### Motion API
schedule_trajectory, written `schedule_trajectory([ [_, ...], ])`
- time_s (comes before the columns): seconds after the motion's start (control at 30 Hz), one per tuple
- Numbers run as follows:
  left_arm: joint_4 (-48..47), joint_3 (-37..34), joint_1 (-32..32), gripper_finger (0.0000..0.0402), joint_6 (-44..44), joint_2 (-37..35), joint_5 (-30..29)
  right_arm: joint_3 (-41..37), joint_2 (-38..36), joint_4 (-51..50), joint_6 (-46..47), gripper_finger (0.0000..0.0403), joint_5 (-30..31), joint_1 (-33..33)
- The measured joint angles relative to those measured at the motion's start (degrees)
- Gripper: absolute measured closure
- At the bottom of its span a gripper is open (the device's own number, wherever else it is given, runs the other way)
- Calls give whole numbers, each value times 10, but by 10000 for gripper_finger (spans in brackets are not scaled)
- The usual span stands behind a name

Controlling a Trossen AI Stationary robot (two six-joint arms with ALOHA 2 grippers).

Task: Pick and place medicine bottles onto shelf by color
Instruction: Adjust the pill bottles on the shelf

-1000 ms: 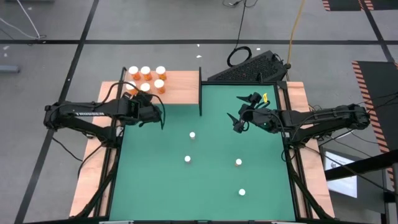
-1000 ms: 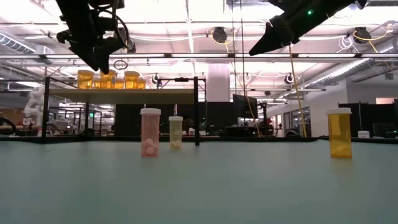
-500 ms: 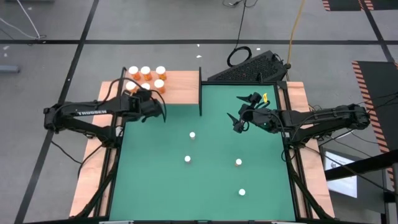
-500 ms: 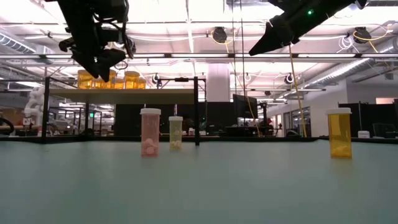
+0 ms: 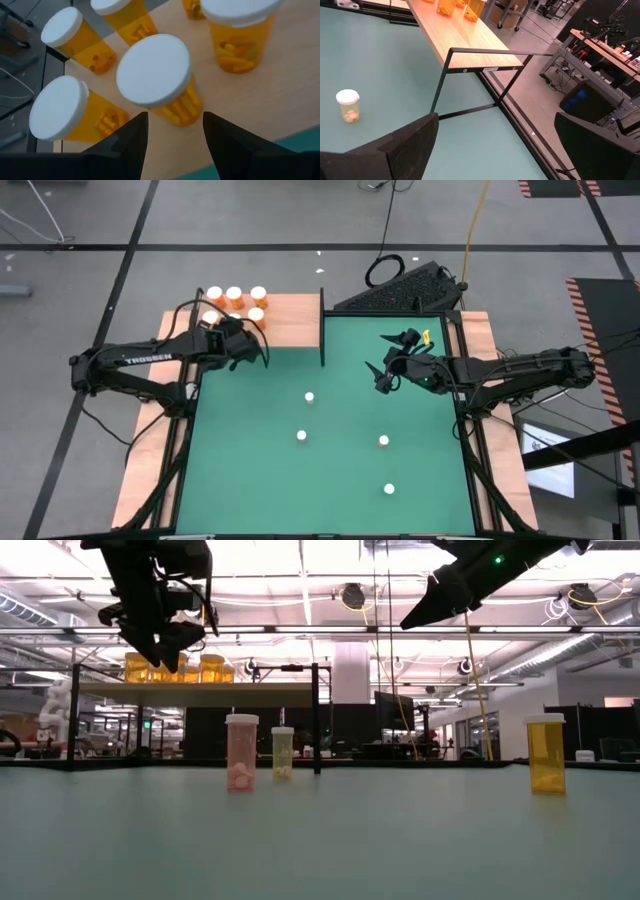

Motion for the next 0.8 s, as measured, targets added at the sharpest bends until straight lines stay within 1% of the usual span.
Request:
schedule_trajectory([
  [0.27, 11, 0, 22, 211, 20, 0, -2, 0, 0, 0, 0, 11, 0, 0],
  [0.57, 57, 0, 47, 211, 65, 0, -5, 0, 0, 3, 0, 11, 0, 0],
  [0.8, 59, 0, 57, 211, 84, 0, -5, 0, 0, 3, 0, 11, 0, 0],
])
